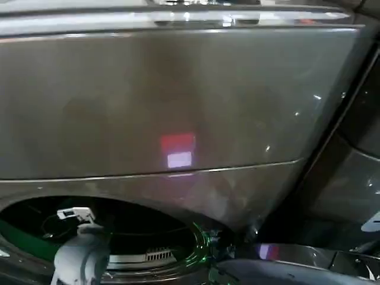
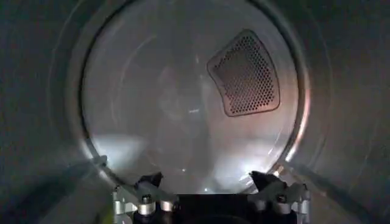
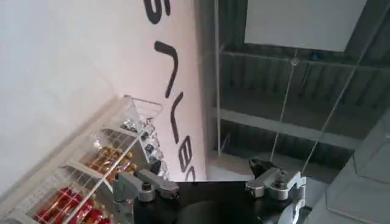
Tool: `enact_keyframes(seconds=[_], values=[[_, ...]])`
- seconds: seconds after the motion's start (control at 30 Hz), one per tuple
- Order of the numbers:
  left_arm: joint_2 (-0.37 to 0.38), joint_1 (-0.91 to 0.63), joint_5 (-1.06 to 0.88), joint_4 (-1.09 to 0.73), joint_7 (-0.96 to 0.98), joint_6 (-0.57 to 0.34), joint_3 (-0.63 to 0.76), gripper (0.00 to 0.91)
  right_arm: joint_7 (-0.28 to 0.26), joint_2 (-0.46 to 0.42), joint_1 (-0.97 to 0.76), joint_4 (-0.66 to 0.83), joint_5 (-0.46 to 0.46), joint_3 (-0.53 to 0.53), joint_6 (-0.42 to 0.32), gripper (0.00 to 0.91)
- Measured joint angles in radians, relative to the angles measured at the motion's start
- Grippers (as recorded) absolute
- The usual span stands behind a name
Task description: Grasp the clothes from the dryer.
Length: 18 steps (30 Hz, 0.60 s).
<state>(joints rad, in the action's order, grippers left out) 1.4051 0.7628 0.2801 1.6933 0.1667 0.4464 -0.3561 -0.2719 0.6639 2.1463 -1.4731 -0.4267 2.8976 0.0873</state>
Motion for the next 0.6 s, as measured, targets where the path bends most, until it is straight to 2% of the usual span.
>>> enact_keyframes(seconds=[0.6], values=[[0.011,-0.301,-0.006,-0.392,-0.018,0.009,0.072,0.907,-0.002,0.002,0.005,0.006,-0.012,0.014,0.001,0.907]])
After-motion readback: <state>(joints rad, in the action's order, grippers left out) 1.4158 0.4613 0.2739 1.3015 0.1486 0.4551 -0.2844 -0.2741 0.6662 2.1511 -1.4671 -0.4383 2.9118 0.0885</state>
